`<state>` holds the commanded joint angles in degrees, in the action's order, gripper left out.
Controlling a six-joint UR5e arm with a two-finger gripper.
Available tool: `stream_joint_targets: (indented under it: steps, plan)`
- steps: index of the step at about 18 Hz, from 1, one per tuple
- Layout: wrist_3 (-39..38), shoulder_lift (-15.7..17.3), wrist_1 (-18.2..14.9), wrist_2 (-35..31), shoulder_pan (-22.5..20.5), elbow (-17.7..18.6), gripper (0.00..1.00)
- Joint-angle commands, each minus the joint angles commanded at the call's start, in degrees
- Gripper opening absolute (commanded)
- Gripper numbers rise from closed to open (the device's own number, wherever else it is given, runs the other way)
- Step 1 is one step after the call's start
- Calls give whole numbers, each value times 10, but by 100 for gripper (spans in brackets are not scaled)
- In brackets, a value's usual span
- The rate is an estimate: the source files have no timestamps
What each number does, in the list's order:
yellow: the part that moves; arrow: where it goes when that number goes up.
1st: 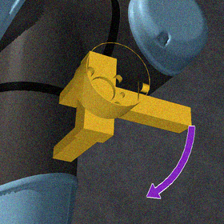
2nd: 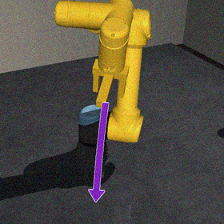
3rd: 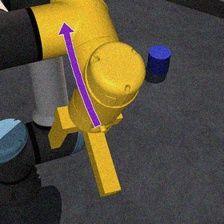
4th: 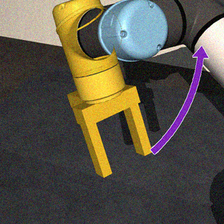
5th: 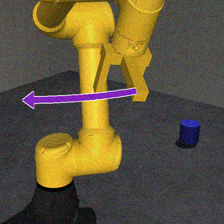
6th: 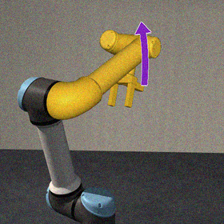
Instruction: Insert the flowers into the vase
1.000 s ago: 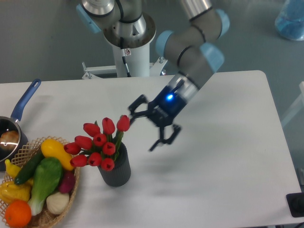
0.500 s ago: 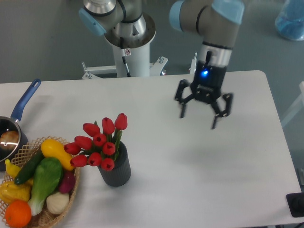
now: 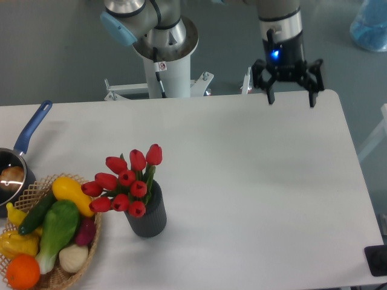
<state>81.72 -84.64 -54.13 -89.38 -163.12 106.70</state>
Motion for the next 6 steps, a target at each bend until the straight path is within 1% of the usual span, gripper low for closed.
stream_joint_targets:
  steps: [2,3,6]
  plan:
    - [47,5,-26,1,-14,-5,100]
    - [66,8,-34,3,-23,-5,100]
    - [75,12,-38,6,-27,-4,100]
